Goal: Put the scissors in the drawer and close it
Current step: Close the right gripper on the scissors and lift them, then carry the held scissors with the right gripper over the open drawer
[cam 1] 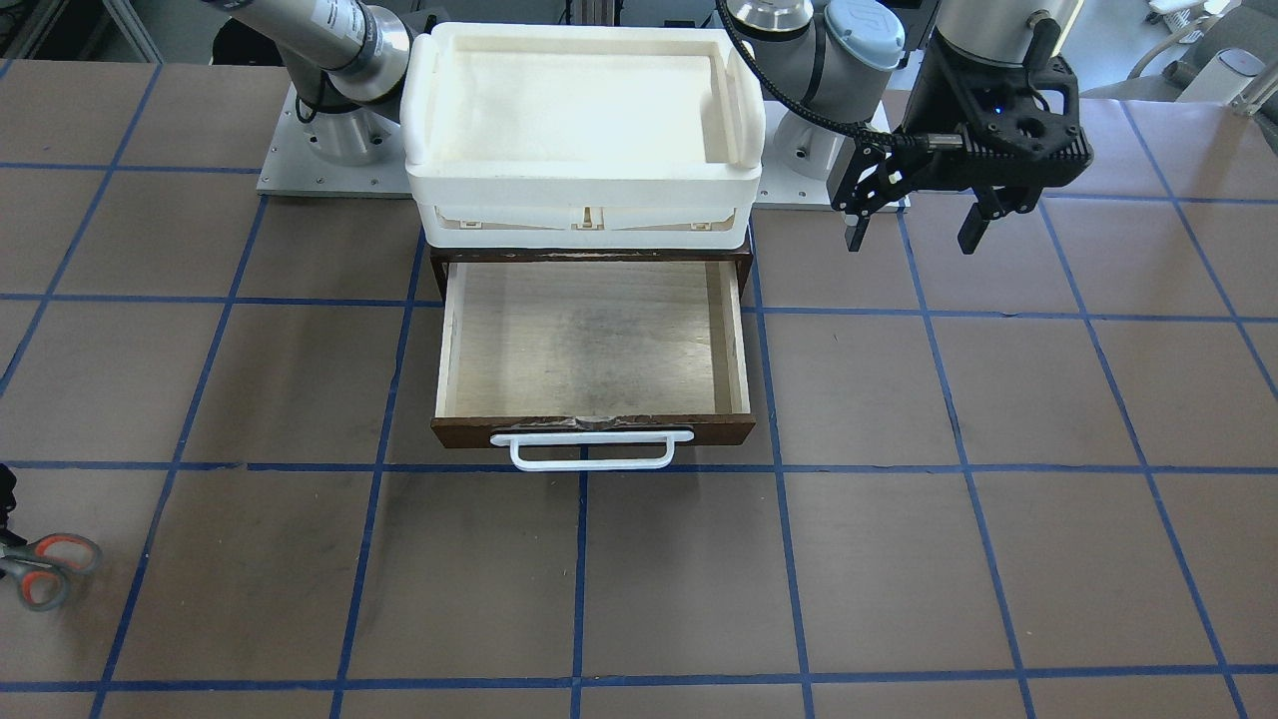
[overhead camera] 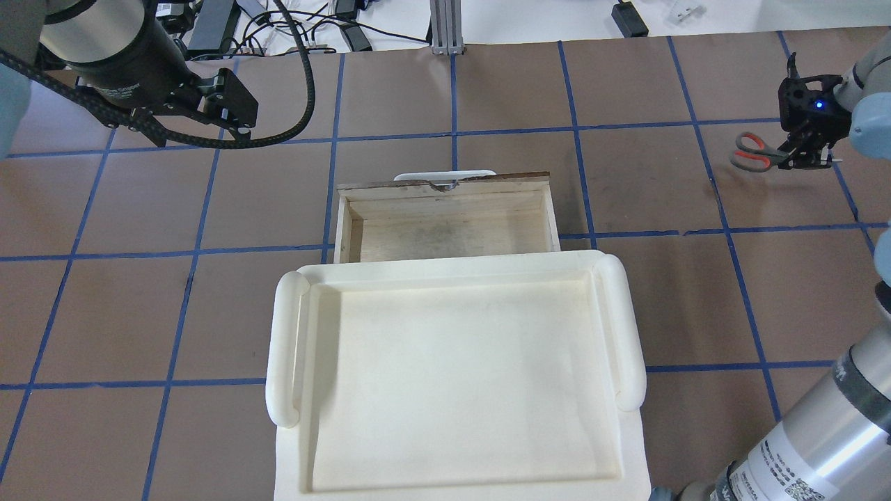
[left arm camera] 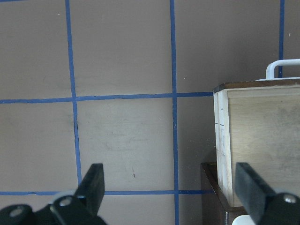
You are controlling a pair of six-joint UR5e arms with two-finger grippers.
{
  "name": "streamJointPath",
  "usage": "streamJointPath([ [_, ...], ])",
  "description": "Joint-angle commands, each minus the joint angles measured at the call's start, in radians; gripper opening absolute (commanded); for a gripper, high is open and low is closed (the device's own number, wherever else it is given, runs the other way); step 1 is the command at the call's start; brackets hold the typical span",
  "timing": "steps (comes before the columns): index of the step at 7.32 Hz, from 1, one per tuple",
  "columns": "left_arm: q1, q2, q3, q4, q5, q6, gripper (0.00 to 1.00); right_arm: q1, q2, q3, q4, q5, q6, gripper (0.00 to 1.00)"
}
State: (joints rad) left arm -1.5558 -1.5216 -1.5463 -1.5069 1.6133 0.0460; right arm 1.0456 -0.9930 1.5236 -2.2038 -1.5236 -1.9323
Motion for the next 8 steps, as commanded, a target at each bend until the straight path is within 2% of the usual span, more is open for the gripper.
streamJointPath([
  [1,-0.001,-0.002,0.0,0.001,-0.001,0.0,1.0,0.046,-0.112,0.0,0.085,-0.017,0.001,0.0],
  [3,-0.001,0.0,0.0,0.001,-0.003,0.0,1.0,0.176,-0.235,0.0,0.226,-0.065,0.094,0.0],
  [5,-0.001,-0.003,0.0,0.001,-0.006,0.0,1.0,0.334,-0.327,0.0,0.333,-0.075,0.221,0.0],
  [6,-0.001,-0.005,0.0,0.001,-0.006,0.0,1.0,0.405,-0.357,0.0,0.387,-0.073,0.321,0.0],
  [8,-0.003,-0.005,0.0,0.001,-0.007,0.0,1.0,0.558,-0.358,0.001,0.395,-0.075,0.44,0.0],
])
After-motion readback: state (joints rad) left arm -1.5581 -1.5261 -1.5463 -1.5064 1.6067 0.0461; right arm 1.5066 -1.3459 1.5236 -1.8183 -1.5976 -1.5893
